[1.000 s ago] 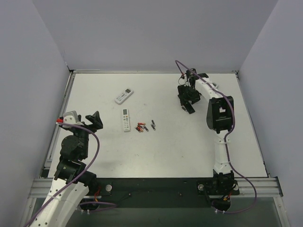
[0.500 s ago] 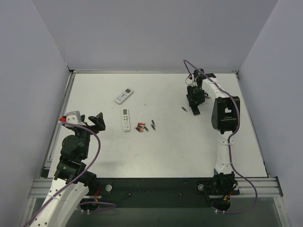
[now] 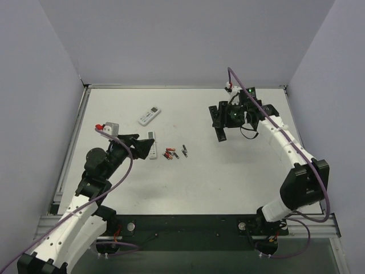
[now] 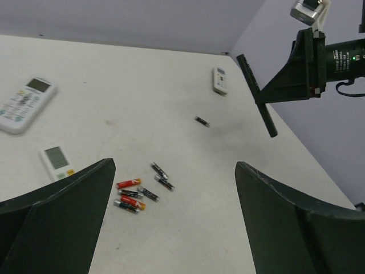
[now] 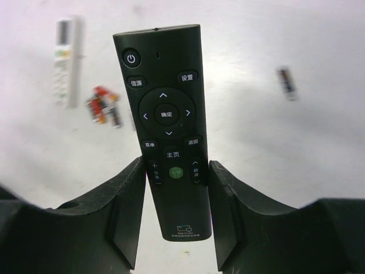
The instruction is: Load the batteries into the remote control
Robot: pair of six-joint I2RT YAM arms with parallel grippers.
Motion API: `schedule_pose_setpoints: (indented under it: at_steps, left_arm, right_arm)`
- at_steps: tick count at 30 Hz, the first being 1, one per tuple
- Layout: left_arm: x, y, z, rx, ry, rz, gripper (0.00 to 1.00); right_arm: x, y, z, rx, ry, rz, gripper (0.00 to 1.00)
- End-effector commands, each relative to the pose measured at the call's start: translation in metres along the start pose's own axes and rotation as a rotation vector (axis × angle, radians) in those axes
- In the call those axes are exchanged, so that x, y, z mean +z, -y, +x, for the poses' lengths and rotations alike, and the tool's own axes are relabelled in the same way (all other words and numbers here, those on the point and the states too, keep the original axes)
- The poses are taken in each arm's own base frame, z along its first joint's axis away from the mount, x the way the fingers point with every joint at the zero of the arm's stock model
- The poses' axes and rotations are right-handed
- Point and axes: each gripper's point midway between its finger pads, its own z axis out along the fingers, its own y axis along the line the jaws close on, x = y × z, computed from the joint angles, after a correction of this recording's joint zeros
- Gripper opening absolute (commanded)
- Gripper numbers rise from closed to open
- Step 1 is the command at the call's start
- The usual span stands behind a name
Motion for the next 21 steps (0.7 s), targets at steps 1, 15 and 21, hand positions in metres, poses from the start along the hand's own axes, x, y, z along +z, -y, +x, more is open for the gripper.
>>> schedule_pose_setpoints:
  at_steps: [1,15,21]
  left_arm:
    - [0.008,0.079,-0.031,-0.074,0.017,0.372,0.97]
    - [0.021,0.136,-0.019,-0.150,-0.131,0.684,0.98]
    - [0.020,0.143,-0.007,-0.249,-0.186,0.736,0.97]
  right_arm:
    - [-0.022,-0.088,0.018,-0.039,0.060,-0.333,0.07]
    - [-0.083,-0.226,0.062,-0.149,0.168,-0.869,0.07]
    - [-0.091,-0.247,0.073,-0.171,0.176,-0.993,0.07]
